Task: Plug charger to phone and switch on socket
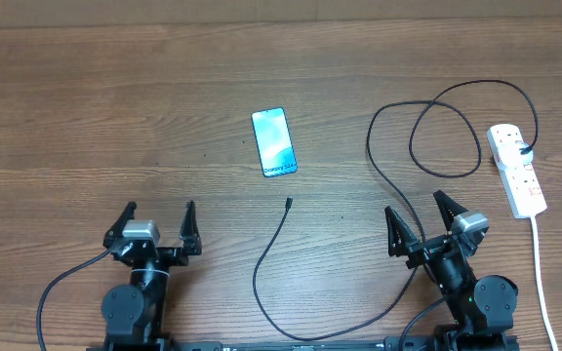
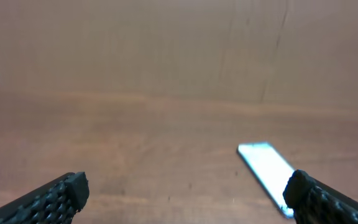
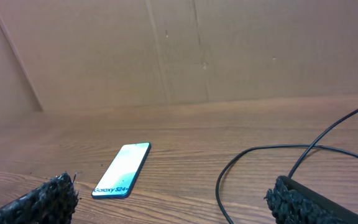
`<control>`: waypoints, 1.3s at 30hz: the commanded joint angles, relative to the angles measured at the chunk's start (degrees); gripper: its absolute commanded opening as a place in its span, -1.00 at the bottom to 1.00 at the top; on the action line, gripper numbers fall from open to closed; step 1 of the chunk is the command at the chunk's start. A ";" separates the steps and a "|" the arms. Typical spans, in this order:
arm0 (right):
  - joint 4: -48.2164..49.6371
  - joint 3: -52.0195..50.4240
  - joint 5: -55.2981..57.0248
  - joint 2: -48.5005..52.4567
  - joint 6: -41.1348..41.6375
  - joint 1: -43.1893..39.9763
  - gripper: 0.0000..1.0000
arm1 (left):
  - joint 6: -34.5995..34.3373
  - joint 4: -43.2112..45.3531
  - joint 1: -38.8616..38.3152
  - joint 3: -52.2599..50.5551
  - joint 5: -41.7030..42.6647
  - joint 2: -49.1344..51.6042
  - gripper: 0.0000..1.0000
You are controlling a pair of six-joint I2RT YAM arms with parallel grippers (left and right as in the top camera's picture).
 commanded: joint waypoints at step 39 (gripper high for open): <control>0.33 -0.55 -0.04 -0.57 0.17 0.22 1.00 | -0.02 -85.29 -0.37 103.08 18.05 59.84 1.00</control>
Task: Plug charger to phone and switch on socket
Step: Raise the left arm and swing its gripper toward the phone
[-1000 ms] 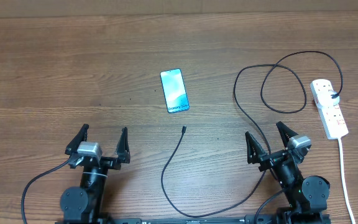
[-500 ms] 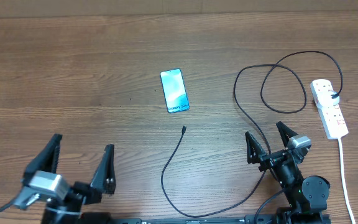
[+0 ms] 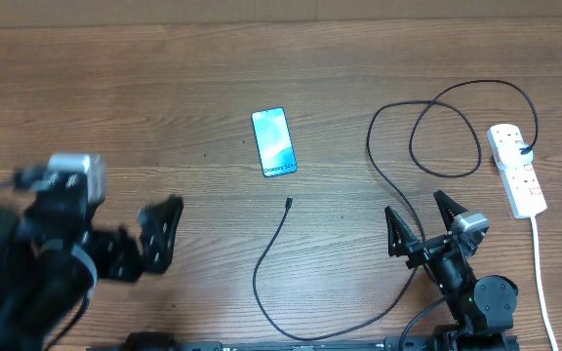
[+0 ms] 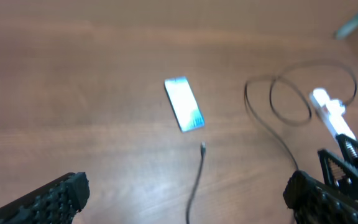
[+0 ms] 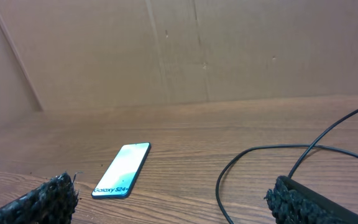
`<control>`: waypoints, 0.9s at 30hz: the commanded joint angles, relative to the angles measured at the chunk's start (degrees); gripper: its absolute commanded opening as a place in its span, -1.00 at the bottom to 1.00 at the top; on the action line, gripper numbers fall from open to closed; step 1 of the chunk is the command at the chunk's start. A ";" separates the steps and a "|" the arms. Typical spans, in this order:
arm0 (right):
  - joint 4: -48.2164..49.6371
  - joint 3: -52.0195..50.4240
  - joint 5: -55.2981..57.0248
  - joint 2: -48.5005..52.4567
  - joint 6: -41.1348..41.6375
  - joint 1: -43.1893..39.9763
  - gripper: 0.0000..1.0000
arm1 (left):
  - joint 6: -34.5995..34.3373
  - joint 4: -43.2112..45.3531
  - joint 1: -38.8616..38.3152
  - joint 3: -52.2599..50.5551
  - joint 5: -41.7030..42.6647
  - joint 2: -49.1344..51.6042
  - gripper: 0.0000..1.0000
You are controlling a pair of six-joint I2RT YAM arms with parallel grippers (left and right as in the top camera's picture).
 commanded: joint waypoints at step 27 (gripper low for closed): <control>0.33 -0.55 -0.04 -0.57 0.17 0.22 1.00 | -0.85 -11.89 -0.39 1.60 12.87 25.99 0.99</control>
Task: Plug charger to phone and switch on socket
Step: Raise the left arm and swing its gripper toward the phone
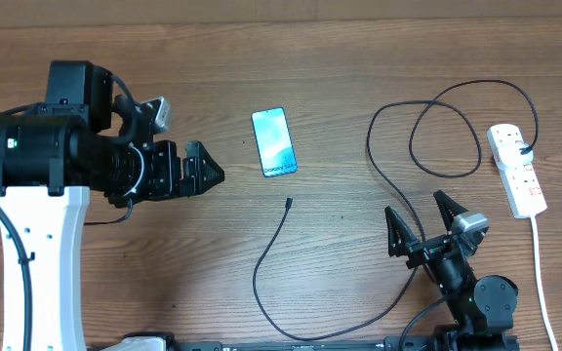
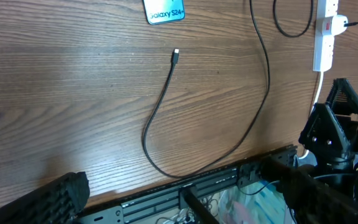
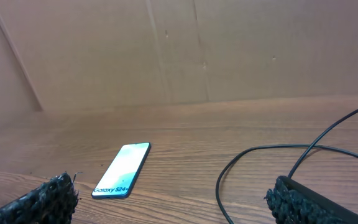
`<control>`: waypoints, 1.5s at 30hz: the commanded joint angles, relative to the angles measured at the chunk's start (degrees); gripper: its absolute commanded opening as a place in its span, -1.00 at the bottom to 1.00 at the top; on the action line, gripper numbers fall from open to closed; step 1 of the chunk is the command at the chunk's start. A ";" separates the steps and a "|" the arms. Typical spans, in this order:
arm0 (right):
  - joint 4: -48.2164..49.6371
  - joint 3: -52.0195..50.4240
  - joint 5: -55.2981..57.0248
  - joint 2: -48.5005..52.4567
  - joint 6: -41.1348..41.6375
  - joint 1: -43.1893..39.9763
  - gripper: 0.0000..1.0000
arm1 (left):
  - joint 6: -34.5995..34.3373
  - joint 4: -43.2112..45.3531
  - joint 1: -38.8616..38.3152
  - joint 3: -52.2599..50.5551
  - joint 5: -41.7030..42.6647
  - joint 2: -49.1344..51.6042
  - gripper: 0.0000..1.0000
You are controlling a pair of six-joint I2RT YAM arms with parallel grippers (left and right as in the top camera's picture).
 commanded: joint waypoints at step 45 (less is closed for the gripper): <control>0.33 -0.55 -0.02 -0.57 0.15 0.22 0.99 | -1.92 1.11 -0.44 0.83 -0.17 0.63 -0.91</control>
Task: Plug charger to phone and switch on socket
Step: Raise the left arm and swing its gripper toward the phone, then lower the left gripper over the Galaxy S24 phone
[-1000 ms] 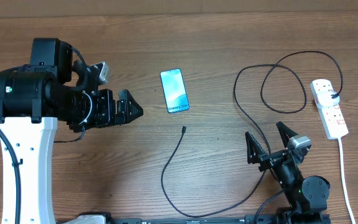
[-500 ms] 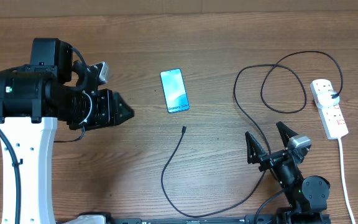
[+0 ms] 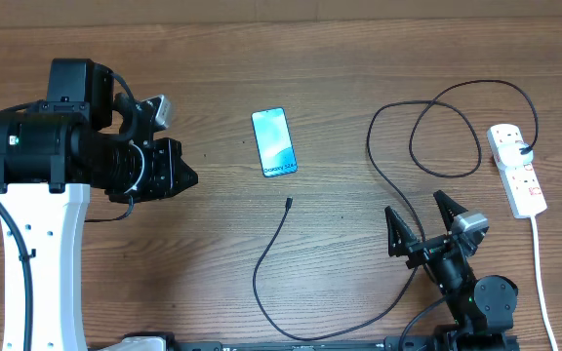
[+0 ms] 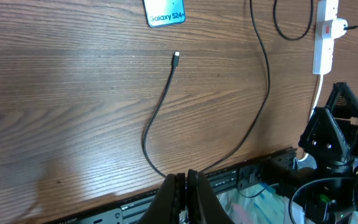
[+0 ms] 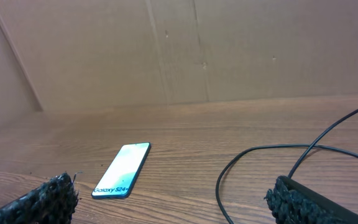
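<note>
The phone [image 3: 274,142] lies face up at the table's middle, screen lit, and also shows as the phone [image 4: 164,12] and the phone [image 5: 122,169]. The black charger cable's free plug [image 3: 288,203] lies just below it, apart from it; the plug [image 4: 176,55] shows clearly. The cable loops right to the white power strip [image 3: 516,170]. My left gripper [image 3: 179,174] hangs high over the table's left part, left of the phone, shut on nothing; its fingers [image 4: 184,193] are pressed together. My right gripper [image 3: 425,226] rests open at the front right.
The cable's loops [image 3: 444,136] cover the right middle of the wooden table [image 3: 115,58]. The strip's white lead [image 3: 540,273] runs to the front edge. A cardboard wall [image 5: 179,50] stands behind the table.
My left gripper was open and is now shut on nothing, with the arm in about the same raised place. The phone, cable, strip and right arm have not moved.
Both grippers rested open at the front edge. Then my left arm was up and blurred at the left. After that it stood high over the table's left part, looking down, open. Now it is shut. The right arm stayed put throughout.
</note>
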`<control>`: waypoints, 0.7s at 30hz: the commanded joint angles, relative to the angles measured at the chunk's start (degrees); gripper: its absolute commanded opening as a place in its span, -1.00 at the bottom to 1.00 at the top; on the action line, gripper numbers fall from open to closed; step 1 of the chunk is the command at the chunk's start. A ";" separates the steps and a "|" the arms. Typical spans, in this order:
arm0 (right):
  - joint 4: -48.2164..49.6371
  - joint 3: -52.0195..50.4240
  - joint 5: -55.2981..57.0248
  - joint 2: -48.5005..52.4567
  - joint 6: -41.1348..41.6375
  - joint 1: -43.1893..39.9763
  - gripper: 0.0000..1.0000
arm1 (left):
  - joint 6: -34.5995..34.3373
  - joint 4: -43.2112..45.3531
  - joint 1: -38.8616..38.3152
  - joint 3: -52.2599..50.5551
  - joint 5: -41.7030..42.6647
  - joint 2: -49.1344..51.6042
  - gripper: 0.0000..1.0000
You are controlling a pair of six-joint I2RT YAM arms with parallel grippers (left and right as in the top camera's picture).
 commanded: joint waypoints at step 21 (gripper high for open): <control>0.31 -0.55 -0.02 -0.57 0.15 0.22 1.00 | -12.09 13.49 -9.31 -14.80 -1.18 0.90 1.00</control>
